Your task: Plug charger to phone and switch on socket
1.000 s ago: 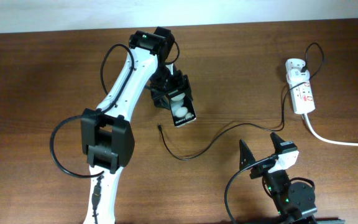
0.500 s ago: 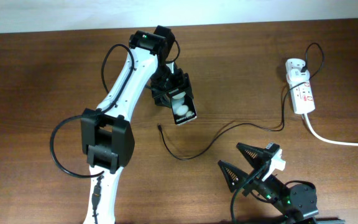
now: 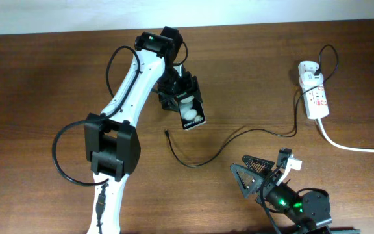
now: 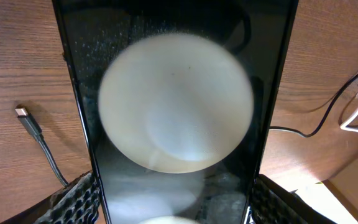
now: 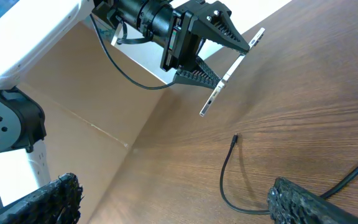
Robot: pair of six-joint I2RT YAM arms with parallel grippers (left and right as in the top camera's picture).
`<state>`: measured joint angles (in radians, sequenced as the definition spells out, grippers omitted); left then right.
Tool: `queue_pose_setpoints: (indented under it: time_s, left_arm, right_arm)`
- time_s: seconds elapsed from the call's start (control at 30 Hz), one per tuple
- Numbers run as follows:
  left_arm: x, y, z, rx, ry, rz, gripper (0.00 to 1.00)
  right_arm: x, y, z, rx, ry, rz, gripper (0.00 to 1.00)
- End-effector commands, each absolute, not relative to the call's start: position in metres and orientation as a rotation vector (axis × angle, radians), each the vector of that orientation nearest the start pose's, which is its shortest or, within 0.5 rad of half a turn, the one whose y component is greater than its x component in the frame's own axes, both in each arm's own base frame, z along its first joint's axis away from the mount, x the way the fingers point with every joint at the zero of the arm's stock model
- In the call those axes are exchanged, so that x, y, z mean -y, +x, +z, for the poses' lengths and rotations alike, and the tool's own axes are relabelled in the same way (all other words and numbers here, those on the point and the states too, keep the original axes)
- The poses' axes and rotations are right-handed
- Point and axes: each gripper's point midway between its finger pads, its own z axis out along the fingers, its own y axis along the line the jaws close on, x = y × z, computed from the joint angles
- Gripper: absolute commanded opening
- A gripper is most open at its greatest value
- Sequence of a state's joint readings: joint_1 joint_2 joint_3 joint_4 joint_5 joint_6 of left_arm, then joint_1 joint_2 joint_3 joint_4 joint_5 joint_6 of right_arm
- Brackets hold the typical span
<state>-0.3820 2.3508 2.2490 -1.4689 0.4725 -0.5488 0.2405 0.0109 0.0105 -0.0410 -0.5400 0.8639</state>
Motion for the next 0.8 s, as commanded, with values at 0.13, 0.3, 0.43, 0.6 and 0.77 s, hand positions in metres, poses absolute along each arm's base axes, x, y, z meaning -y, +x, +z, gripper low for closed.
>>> queue_pose_setpoints:
  time_s: [0.13,0.3,0.43,0.6,0.77]
  left_arm:
    - [0.248,0.396,0.115,-3.247,-0.252,-0.761,0.00]
    - [0.248,0.397,0.115,-3.248,-0.276,-0.760,0.00]
    - [0.249,0.399,0.115,-3.240,-0.278,-0.764,0.00]
    - [0.249,0.400,0.115,-3.237,-0.307,-0.764,0.00]
    - [0.249,0.400,0.115,-3.241,-0.417,-0.751,0.00]
  right_arm:
    - [-0.129,0.206,0.173,-1.713,0.116,1.185,0.99]
    - [-0.125,0.222,0.166,-1.785,0.145,1.097,0.99]
    - [-0.129,0.247,0.177,-1.877,0.122,1.016,0.99]
    - [-0.168,0.293,0.170,-2.008,0.085,1.019,0.96]
    - [-0.217,0.331,0.147,-2.103,0.085,0.892,0.92]
